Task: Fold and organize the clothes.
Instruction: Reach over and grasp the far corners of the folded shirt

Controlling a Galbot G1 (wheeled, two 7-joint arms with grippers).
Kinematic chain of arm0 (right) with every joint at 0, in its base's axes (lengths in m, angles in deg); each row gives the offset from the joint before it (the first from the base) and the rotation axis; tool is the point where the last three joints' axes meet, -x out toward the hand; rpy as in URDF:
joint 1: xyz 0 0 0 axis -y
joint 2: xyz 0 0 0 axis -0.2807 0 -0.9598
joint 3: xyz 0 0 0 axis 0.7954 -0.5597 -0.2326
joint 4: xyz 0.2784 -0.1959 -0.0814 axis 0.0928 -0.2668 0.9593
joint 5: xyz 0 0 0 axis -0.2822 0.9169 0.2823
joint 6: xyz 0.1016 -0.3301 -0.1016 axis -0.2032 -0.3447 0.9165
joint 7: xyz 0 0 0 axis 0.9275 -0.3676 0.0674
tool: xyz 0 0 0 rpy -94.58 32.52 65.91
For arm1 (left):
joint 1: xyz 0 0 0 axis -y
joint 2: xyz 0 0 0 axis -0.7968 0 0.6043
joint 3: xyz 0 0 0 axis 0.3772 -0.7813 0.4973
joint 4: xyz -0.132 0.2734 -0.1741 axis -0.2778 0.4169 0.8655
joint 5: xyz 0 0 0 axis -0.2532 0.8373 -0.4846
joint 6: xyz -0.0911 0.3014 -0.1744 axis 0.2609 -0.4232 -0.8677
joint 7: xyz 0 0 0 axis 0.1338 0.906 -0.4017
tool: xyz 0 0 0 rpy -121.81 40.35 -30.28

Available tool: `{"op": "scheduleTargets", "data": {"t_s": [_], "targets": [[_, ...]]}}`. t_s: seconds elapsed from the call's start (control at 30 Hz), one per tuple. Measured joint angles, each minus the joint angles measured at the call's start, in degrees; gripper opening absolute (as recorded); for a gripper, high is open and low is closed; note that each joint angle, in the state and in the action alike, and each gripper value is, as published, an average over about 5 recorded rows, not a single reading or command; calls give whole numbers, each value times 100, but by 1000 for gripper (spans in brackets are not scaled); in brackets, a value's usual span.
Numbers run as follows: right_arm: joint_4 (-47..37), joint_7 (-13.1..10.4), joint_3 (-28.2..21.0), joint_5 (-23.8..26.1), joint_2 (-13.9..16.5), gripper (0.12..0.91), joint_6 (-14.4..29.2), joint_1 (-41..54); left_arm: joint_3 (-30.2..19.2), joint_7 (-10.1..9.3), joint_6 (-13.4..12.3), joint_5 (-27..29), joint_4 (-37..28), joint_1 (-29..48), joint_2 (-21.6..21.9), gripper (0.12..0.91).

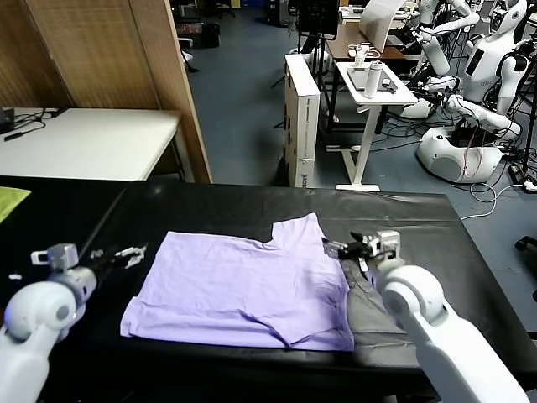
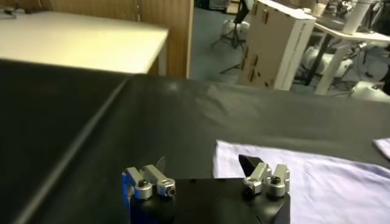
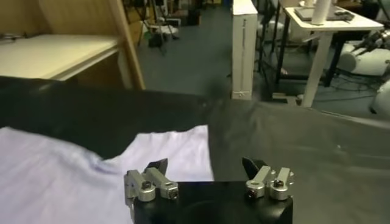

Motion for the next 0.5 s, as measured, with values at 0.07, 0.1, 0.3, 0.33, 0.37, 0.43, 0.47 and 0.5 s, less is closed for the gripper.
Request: {"op": "scheduleTargets", "data": {"t_s": [0.07, 0.1, 0.3, 0.33, 0.37, 0.43, 0.47, 0.5], "targets": [[-157, 42, -22, 29, -68, 907, 0, 79, -245, 46, -8, 96, -265, 297, -40, 907], [-234, 64, -36, 37, -100, 907, 0, 118, -364, 72, -12, 137, -398, 441, -65, 907], [-615, 182, -128, 107, -263, 907, 0, 306, -909, 174, -25, 340, -1051, 1120, -241, 907], [-662, 197, -140, 116, -285, 907, 0, 326, -971, 186, -28, 375, -1141, 1203, -274, 907], [-702, 208, -153, 122, -305, 907, 0, 344, -1027, 198, -32, 406, -1223, 1274, -307, 907], [-765, 222, -176, 130, -340, 907, 0, 377, -1120, 222, -39, 458, -1373, 1382, -369, 907], [-792, 225, -189, 134, -357, 907, 0, 395, -1154, 232, -43, 478, -1430, 1414, -396, 907], [-813, 226, -201, 138, -372, 907, 0, 411, -1183, 240, -43, 491, -1475, 1436, -419, 907]]}}
